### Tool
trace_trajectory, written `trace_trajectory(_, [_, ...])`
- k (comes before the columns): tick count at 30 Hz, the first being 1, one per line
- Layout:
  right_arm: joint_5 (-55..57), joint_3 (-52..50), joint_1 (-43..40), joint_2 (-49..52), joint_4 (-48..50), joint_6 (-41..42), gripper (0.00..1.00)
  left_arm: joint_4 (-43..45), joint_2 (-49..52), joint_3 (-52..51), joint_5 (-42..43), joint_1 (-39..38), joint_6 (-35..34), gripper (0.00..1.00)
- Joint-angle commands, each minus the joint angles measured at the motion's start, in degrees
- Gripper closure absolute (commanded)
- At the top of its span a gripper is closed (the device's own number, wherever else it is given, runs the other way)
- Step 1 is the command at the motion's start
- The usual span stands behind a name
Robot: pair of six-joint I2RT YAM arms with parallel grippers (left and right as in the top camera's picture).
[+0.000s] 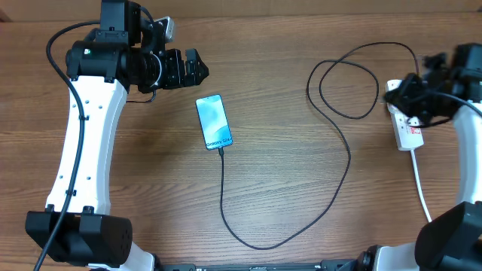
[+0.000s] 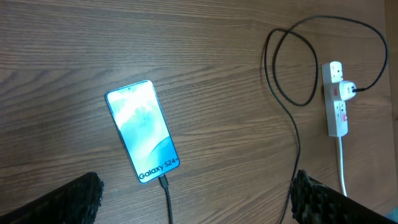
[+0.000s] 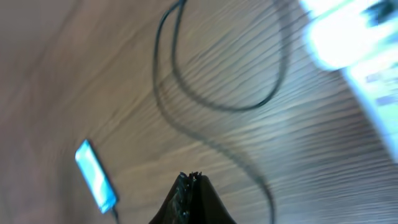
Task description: Plug charger to phone and switch on socket
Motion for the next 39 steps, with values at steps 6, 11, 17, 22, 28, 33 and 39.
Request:
trace_trajectory(6, [2.03,1.46,-10.49,0.50,5.03,0.76,0.96,0.13,-0.85,0.83,-0.74,-0.11,1.53,0.00])
trace_trajectory(11, [1.60,1.46,-12.50,5.86,9.29,1.75,0.96,0.13,-0.85,0.83,-0.76,-0.09,1.53,0.01])
trace_trajectory(17, [1.62,1.44,-12.50,10.88,13.90,4.20,0.96,0.13,-0.85,0.83,-0.76,-0.09,1.53,0.01])
trace_trajectory(22, [1.66,1.40,-12.52,13.73,15.89,4.52,0.96,0.11,-0.85,0.83,-0.72,-0.11,1.53,0.00])
trace_trajectory(28, [2.71,1.40,-12.74,17.70,16.68,4.52,0.96,0.11,-0.85,0.83,-0.74,-0.11,1.53,0.01])
trace_trajectory(33, [3.23,1.38,-13.27,19.89,16.92,4.55,0.96,0.11,-0.85,0.85,-0.74,-0.11,1.53,0.00])
trace_trajectory(39, [5.73,1.38,-13.27,21.75,17.40,5.86,0.96,0.11,-0.85,0.83,-0.74,-0.11,1.53,0.00])
